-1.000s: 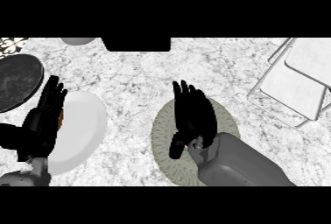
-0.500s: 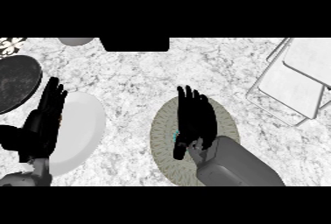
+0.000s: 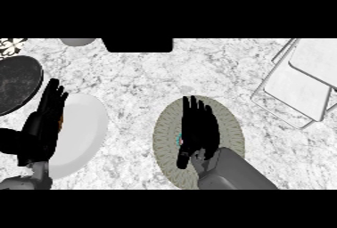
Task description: Pick the cupcake from the placemat and place it in the tiered shelf
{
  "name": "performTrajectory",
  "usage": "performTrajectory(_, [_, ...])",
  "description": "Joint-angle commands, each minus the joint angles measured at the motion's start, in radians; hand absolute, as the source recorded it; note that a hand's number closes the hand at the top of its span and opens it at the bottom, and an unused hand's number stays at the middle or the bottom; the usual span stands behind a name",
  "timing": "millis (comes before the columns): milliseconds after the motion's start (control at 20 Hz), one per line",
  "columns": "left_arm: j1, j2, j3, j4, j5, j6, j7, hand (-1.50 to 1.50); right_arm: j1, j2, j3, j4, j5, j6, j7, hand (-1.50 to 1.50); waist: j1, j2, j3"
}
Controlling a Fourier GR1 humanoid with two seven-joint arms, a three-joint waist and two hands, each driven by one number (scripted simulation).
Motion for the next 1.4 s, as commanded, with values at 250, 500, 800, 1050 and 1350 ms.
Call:
performTrajectory(250, [0.043, -0.01, 0.032, -0.008, 0.002, -0.049, -0.034, 0.0, 0.079, 0.053, -0.038, 0.036, 0.119, 0.028, 0.032, -1.5, 0.005, 0.002, 0.0])
performTrajectory(500, [-0.022, -0.046, 0.024, 0.022, -0.036, -0.031, 0.002, 0.0, 0.074, 0.087, -0.044, 0.086, 0.144, 0.006, 0.012, -1.5, 0.005, 0.003, 0.0])
performTrajectory(800, [0.062, -0.061, 0.005, -0.074, -0.06, -0.032, 0.034, 0.0, 0.137, 0.079, -0.114, 0.104, 0.141, 0.046, -0.068, -1.5, 0.005, 0.001, 0.001])
performTrajectory(1050, [-0.076, -0.062, 0.048, 0.057, -0.055, -0.053, 0.033, 0.0, 0.096, 0.088, -0.062, 0.252, 0.222, 0.002, -0.164, 1.5, 0.004, 0.004, 0.0])
performTrajectory(1350, [-0.084, -0.056, 0.093, 0.008, -0.061, -0.059, 0.076, 0.0, 0.066, 0.088, 0.002, 0.208, 0.281, -0.008, -0.134, 1.5, 0.005, 0.003, 0.001])
